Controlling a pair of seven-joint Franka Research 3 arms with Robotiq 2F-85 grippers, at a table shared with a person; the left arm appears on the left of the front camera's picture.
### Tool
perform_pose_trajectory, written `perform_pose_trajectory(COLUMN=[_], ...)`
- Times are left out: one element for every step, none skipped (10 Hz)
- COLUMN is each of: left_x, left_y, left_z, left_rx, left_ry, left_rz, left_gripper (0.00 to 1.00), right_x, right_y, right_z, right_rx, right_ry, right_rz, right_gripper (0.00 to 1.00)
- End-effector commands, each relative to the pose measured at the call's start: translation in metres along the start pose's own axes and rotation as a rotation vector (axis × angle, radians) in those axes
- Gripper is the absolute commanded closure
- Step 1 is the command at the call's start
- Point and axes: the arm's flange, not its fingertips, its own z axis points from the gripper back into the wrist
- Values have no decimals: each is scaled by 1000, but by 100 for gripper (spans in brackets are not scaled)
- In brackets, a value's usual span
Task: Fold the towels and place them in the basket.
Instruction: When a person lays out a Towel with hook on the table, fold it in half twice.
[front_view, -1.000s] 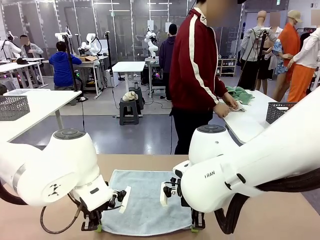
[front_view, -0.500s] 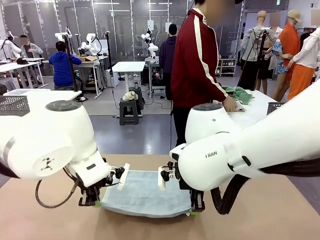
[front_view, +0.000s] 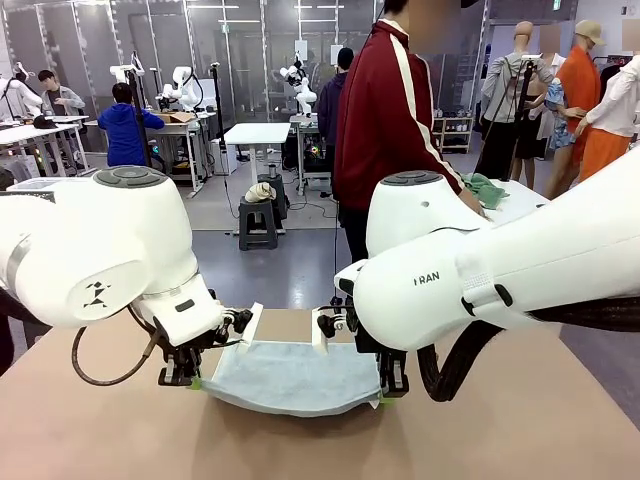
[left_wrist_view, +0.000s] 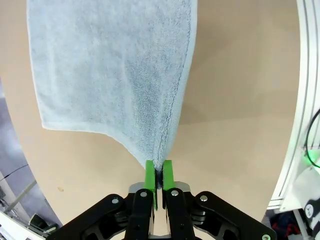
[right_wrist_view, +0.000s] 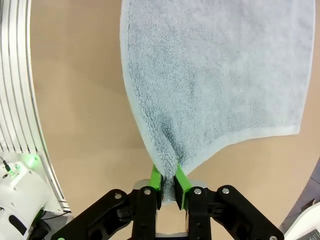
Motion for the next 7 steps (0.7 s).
perform_pose_trajectory(left_x=[0,0,0,0,0,-8,-16], left_y=[0,0,0,0,0,11,23], left_z=[-1,-1,-1,-1,0,-1,-5], left_rx=[2,2,2,2,-1,-35,-53], left_ry=[-1,-1,-1,-1,0,-32,-47], left_rz=[0,0,0,0,0,-10,-7], left_gripper=[93,93,93,93,93,93,93], right_x=[0,0,0,0,0,-9,-17], right_y=[0,0,0,0,0,-15,-30], right_z=[-2,-2,-2,-2,-1,-1,-2], right_rx=[4,4,4,4,3,12,23], right_ry=[2,2,2,2,1,-20,-38], right_rz=[-2,-2,-2,-2,0,22,40], right_gripper=[90,90,90,90,90,90,90])
